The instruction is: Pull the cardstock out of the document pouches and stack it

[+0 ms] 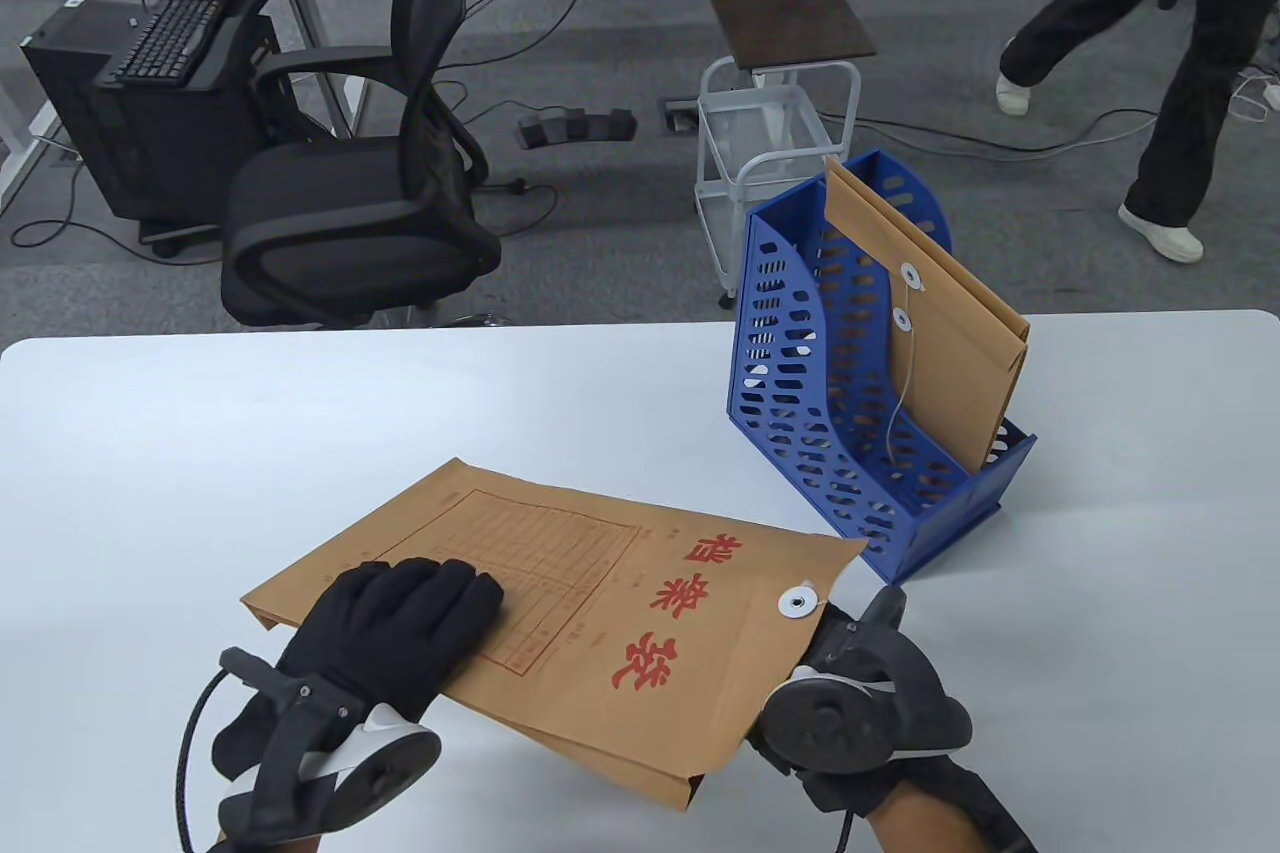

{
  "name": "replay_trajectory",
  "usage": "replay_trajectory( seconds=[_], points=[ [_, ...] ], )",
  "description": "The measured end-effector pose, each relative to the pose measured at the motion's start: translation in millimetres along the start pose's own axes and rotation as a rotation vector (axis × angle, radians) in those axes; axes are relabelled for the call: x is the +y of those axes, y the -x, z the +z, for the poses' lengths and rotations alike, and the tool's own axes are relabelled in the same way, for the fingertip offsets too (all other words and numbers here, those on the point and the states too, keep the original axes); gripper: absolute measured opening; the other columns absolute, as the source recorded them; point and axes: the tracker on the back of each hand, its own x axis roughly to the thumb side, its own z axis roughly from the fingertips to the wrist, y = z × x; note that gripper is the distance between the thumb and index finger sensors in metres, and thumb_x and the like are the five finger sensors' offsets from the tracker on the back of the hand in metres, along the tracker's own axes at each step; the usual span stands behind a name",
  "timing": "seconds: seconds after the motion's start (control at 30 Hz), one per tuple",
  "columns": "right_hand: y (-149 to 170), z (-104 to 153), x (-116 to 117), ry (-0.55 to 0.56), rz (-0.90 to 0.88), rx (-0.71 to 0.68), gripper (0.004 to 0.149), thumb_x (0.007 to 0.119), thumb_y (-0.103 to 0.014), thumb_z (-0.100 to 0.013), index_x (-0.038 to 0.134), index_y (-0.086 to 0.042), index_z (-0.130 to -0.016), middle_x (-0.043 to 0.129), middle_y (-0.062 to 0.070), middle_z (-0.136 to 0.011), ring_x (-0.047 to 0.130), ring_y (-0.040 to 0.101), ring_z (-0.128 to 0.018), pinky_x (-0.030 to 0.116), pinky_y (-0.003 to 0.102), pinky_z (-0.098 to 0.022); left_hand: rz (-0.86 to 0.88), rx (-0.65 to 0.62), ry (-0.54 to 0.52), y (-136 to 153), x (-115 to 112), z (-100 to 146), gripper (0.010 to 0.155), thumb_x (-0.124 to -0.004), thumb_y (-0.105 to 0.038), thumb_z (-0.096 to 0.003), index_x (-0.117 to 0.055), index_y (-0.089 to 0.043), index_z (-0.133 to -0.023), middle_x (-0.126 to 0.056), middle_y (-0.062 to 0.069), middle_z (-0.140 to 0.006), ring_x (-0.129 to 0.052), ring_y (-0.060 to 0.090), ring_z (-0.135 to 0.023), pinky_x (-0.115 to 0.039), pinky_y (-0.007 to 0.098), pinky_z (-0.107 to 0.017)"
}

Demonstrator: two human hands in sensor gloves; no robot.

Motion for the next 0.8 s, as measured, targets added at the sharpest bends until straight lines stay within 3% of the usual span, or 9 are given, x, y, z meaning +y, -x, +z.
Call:
replay_trajectory(
  seconds=[0.07, 0.13, 0.27, 0.43, 0.63, 0.8],
  points=[
    [-2.0, -1.4, 2.4, 0.019, 0.024, 0.009, 0.044, 0.083, -0.026, -0.051, 0.082, -0.018, -0.094, 0.091, 0.011, -0.095, 0.094, 0.037, -0.080, 0.077, 0.060, -0.057, 0.003, 0.021, 0.055, 1.2, -3.9, -1.6, 0.048, -0.074, -0.053, -0.0423, -0.087, -0.041, -0.087, -0.100, -0.013, -0.089, -0.101, 0.012, -0.083, -0.082, 0.043, -0.065],
    [-2.7, -0.7, 0.4, 0.057, 0.061, 0.019, 0.043, 0.084, -0.025, -0.050, 0.084, -0.019, -0.092, 0.096, 0.010, -0.090, 0.098, 0.035, -0.075, 0.083, 0.057, -0.051, 0.026, 0.044, 0.122, 2.6, -9.3, -3.0, 0.049, -0.076, -0.054, -0.0431, -0.084, -0.039, -0.089, -0.098, -0.011, -0.092, -0.099, 0.012, -0.085, -0.080, 0.043, -0.066],
    [2.4, 7.9, -22.8, 0.208, 0.076, 0.036, 0.041, 0.087, -0.025, -0.048, 0.088, -0.023, -0.089, 0.101, 0.008, -0.083, 0.103, 0.033, -0.065, 0.087, 0.051, -0.043, 0.087, 0.114, 0.150, 8.5, -16.3, -1.7, 0.052, -0.078, -0.056, -0.0411, -0.084, -0.039, -0.090, -0.099, -0.011, -0.091, -0.100, 0.013, -0.084, -0.081, 0.044, -0.065],
    [11.6, 24.1, -54.8, 0.312, 0.068, 0.071, 0.040, 0.087, -0.025, -0.048, 0.089, -0.024, -0.088, 0.102, 0.008, -0.083, 0.104, 0.032, -0.064, 0.088, 0.050, -0.042, 0.147, 0.212, 0.175, 21.4, -22.7, 2.8, 0.051, -0.078, -0.056, -0.0420, -0.085, -0.039, -0.090, -0.099, -0.011, -0.091, -0.100, 0.013, -0.084, -0.082, 0.045, -0.065],
    [37.8, 61.6, -104.2, 0.556, 0.031, 0.185, 0.040, 0.087, -0.025, -0.048, 0.089, -0.024, -0.089, 0.102, 0.008, -0.082, 0.105, 0.032, -0.063, 0.089, 0.050, -0.040, 0.312, 0.450, 0.227, 39.0, -35.5, 11.4, 0.047, -0.075, -0.054, -0.0457, -0.087, -0.038, -0.088, -0.101, -0.010, -0.088, -0.104, 0.015, -0.077, -0.086, 0.041, -0.058],
    [60.4, 94.1, -126.9, 0.813, 0.043, 0.310, 0.040, 0.087, -0.026, -0.048, 0.090, -0.023, -0.088, 0.102, 0.008, -0.081, 0.105, 0.032, -0.061, 0.090, 0.049, -0.039, 0.442, 0.551, 0.218, 39.7, -49.4, 14.0, 0.047, -0.074, -0.055, -0.0461, -0.089, -0.037, -0.087, -0.106, -0.009, -0.082, -0.107, 0.015, -0.069, -0.088, 0.039, -0.052]
  ],
)
